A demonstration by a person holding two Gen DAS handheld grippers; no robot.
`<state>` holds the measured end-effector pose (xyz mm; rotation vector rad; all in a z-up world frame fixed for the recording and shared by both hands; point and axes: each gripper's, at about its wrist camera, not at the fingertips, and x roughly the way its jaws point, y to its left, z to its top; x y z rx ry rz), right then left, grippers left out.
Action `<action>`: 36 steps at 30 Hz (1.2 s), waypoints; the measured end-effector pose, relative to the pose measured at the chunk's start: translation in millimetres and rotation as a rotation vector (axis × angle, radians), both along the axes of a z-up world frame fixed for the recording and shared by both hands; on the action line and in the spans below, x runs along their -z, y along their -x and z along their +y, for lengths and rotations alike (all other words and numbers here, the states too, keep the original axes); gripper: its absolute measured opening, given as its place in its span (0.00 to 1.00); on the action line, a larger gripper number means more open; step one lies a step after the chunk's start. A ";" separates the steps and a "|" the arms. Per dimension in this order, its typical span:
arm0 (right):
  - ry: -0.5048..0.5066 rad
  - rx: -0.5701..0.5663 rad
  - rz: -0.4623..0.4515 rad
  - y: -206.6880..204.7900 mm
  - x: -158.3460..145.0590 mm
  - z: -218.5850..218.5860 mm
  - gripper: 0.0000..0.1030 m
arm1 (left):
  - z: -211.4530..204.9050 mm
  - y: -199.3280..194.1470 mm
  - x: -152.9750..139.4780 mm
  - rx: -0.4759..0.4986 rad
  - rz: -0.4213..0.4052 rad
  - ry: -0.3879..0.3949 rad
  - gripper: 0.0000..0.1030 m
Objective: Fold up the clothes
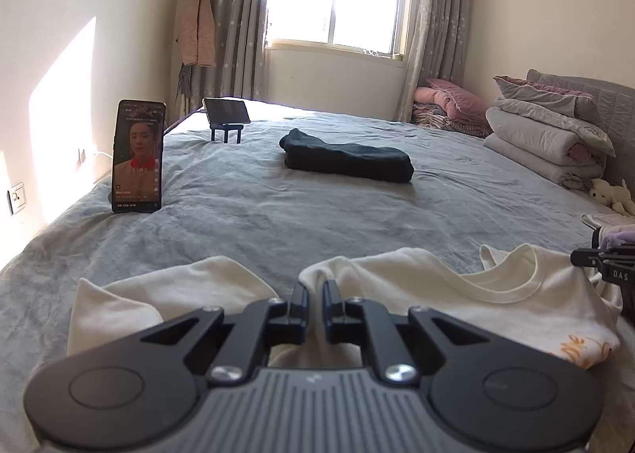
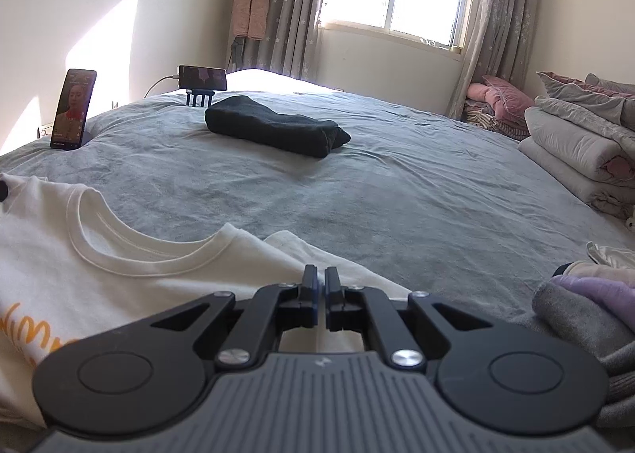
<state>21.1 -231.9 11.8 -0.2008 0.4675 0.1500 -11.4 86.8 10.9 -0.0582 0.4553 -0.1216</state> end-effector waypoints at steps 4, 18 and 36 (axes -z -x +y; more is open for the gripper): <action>0.022 0.038 -0.058 -9.8 -4.0 6.4 0.03 | -13.6 -8.8 -4.9 -0.049 -0.073 -0.067 0.08; 0.187 0.160 -0.297 -103.4 -5.0 41.8 0.00 | -39.2 -125.2 -17.8 -0.191 -0.171 -0.242 0.08; -0.123 -0.092 0.200 -192.5 31.6 8.2 0.21 | -16.1 -230.1 51.4 -0.251 0.121 -0.199 0.08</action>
